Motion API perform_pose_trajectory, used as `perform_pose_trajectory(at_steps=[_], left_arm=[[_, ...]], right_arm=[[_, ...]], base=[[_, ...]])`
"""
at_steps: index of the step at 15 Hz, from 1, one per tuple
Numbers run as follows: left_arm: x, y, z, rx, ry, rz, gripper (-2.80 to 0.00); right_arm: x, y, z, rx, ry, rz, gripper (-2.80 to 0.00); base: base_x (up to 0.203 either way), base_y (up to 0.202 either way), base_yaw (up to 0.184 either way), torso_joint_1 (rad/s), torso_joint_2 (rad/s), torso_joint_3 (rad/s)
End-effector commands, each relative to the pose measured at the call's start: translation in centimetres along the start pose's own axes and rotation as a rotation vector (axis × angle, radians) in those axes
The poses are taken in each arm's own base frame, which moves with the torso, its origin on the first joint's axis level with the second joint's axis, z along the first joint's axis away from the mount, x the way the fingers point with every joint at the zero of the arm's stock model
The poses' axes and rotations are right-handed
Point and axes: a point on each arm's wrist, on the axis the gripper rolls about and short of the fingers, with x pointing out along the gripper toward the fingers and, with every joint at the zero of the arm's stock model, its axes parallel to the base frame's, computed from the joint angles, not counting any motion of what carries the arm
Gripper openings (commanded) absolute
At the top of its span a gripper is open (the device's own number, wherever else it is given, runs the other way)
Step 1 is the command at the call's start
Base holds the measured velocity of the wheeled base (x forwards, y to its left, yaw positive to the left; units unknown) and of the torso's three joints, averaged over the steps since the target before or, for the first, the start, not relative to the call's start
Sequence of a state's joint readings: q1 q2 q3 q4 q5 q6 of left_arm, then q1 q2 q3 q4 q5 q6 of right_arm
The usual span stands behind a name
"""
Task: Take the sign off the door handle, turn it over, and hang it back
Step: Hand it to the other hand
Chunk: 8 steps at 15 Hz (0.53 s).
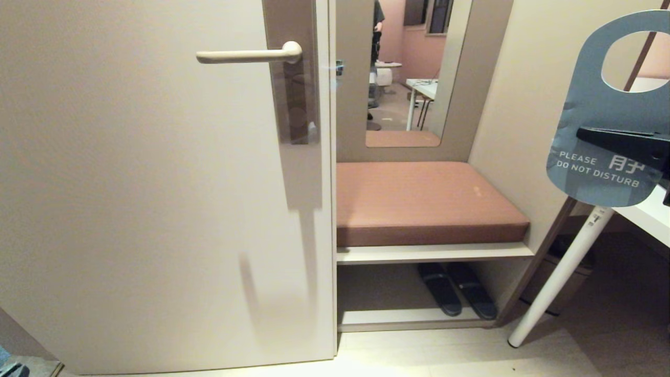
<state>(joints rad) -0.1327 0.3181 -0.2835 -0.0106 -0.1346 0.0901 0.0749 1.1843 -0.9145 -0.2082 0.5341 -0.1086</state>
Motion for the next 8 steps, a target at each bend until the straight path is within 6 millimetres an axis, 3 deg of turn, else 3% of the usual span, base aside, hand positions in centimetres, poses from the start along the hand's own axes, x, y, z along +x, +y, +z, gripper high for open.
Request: perform_pose_trajectory(at_steps=[1,3,8], left_arm=[[2.2,0.3,2.1,-0.046,0.069,-0.093,-2.80],[4.2,0.2,4.4,-0.116,0.076,-0.199,-2.80],[10.1,-1.0,7.6,-0.199,0.057,-0.391,-2.80]], right_arm=[[0.0,0.0,0.0,0.005,-0.003,0.003,-2.80],[0.2,0.2,0.1,0.009,-0.004,0.028,-2.80],[0.8,0.8,0.2,0.008,-0.007,0.125,-2.80]], base=[[0.000,0.000,0.000,0.000,0.00,0.000],[0.000,0.000,0.000,0.000,0.00,0.000],[0.000,0.000,0.000,0.000,0.00,0.000]])
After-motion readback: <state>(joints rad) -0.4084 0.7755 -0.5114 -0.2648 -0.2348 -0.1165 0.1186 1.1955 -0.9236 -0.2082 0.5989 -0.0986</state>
